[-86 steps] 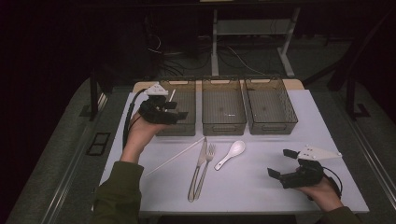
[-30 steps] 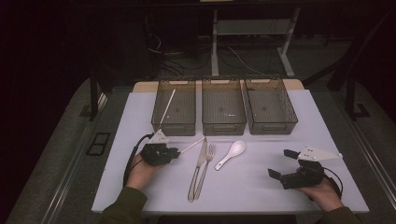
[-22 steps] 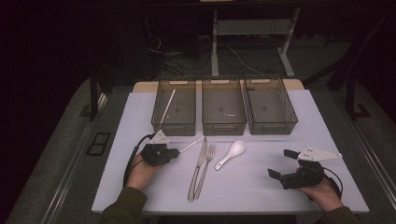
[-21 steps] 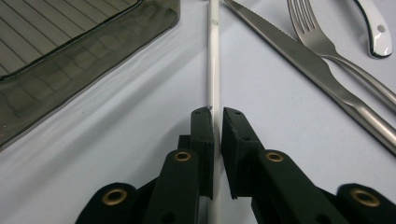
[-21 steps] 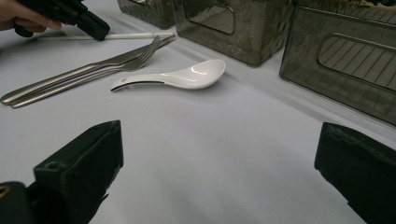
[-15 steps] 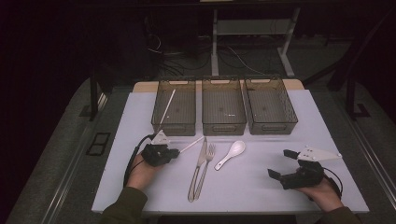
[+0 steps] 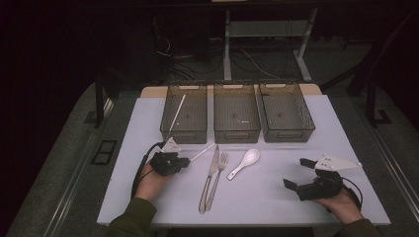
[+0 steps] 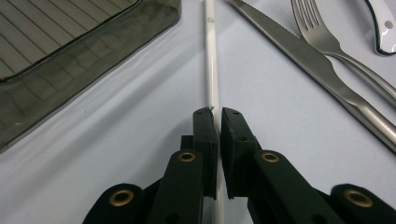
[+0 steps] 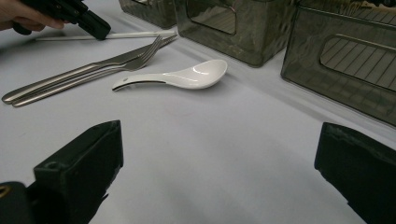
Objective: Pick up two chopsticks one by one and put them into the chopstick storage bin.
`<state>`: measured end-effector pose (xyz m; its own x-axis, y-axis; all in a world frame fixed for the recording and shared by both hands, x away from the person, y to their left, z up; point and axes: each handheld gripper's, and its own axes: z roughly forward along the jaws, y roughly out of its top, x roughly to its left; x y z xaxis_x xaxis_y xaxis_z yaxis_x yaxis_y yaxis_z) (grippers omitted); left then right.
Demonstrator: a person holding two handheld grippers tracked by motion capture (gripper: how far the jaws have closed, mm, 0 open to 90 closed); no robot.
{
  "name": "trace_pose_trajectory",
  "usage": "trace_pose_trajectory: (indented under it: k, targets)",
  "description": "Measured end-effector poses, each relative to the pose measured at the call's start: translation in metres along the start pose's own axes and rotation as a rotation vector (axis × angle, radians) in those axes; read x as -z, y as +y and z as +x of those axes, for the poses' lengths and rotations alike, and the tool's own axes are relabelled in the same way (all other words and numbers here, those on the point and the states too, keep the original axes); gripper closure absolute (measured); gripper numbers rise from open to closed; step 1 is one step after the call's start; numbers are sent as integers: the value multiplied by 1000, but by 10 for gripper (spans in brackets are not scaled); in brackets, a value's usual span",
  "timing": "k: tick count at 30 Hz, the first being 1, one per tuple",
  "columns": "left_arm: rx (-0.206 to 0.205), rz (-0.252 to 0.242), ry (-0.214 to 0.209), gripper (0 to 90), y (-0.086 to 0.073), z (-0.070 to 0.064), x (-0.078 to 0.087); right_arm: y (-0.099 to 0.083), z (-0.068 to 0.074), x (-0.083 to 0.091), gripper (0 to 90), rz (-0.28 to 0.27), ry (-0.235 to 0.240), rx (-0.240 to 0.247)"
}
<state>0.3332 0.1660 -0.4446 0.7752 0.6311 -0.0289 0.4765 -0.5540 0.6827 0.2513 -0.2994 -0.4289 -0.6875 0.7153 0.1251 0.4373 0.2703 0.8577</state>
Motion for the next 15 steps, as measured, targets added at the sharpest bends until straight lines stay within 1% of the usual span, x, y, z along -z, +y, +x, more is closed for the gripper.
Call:
trace_pose_trajectory:
  k: [5,6,8,11,12,15]
  targets:
    - [4,-12,-7,846,1,-1,6,0,1,0,13,1,0,1]
    - [1,-21,-11,846,2,-2,7,0,1,0,13,0,0,1]
    - [-9,-18,-11,846,3,-3,10,0,0,0,13,0,0,1]
    - [-5,-24,-20,846,4,-5,13,0,0,0,13,0,1,0]
    - [-10,-27,-22,846,5,-5,14,0,0,0,13,0,1,0]
    - [-10,-34,-27,846,5,-6,18,0,0,0,13,0,1,0]
